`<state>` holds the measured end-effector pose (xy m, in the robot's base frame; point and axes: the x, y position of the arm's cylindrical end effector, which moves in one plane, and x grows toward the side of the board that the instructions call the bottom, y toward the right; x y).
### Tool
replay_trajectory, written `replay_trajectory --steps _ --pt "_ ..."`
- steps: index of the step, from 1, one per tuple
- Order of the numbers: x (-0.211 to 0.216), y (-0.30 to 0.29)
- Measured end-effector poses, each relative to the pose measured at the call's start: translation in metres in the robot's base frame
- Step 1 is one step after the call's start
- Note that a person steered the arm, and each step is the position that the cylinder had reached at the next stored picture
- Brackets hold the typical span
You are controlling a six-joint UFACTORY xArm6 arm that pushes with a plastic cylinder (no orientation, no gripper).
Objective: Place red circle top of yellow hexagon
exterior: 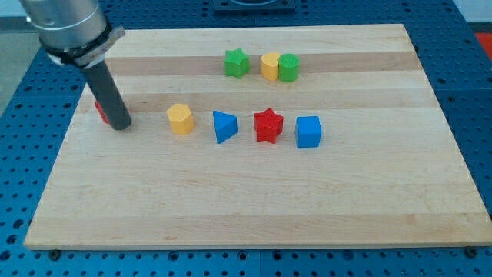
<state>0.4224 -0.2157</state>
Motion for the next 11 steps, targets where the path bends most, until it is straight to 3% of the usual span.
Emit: replay_trajectory --steps 1,2,4,8,11 --pt "-0.016 0.000" --pt "0.001 0.006" --pt "0.017 -0.064" --pt "-0.063 0.016" --pt "-0.090 -0.017"
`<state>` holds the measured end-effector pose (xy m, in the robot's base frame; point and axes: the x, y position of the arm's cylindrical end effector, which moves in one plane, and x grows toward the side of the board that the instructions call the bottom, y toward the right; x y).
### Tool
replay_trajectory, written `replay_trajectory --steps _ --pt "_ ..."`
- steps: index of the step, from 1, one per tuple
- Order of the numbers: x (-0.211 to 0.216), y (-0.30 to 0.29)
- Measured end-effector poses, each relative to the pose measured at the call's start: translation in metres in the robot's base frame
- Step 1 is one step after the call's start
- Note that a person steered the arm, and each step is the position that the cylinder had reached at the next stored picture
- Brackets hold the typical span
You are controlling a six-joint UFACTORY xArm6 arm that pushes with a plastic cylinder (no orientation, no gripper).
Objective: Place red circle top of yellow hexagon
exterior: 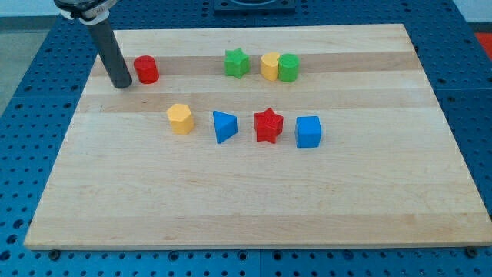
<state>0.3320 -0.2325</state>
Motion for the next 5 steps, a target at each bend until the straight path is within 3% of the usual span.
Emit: replay_trajectory --steps 2,4,5 --pt "-0.029 0.041" --pt "-0.030 0.111" --pt "-0.030 0.119"
